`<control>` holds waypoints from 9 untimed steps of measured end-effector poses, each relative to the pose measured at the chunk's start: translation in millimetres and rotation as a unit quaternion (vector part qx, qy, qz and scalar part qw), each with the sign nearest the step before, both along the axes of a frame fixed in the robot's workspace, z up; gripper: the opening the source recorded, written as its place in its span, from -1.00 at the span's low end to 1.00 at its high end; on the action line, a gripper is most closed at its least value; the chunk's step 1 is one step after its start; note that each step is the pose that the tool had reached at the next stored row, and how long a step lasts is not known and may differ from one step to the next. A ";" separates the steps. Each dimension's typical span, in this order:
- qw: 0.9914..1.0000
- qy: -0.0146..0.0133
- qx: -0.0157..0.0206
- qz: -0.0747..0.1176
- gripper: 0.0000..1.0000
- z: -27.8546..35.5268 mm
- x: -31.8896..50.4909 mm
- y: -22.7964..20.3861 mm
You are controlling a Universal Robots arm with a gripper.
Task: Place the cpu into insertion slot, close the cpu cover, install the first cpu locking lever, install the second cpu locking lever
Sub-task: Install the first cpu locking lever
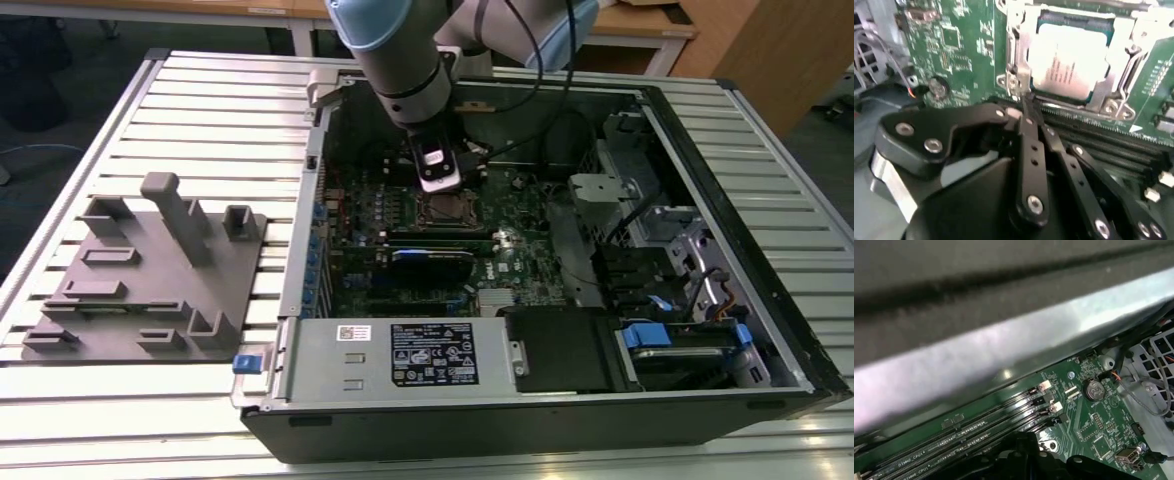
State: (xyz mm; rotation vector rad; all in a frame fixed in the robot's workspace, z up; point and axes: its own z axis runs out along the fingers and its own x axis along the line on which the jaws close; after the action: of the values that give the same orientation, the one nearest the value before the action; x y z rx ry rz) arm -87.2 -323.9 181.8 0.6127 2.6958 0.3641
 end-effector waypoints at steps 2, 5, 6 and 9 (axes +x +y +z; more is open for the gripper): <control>1.000 0.000 0.000 0.000 -0.79 1.2 0.0 0.0; 1.000 0.000 0.000 0.000 -0.79 7.1 0.0 0.1; 1.000 0.000 0.000 0.000 -0.79 9.6 0.0 0.0; 1.000 0.000 0.000 0.000 -0.79 17.7 0.0 0.1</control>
State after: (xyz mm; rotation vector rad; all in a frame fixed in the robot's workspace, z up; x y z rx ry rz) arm -87.1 -323.8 199.5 0.6129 2.6957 0.3645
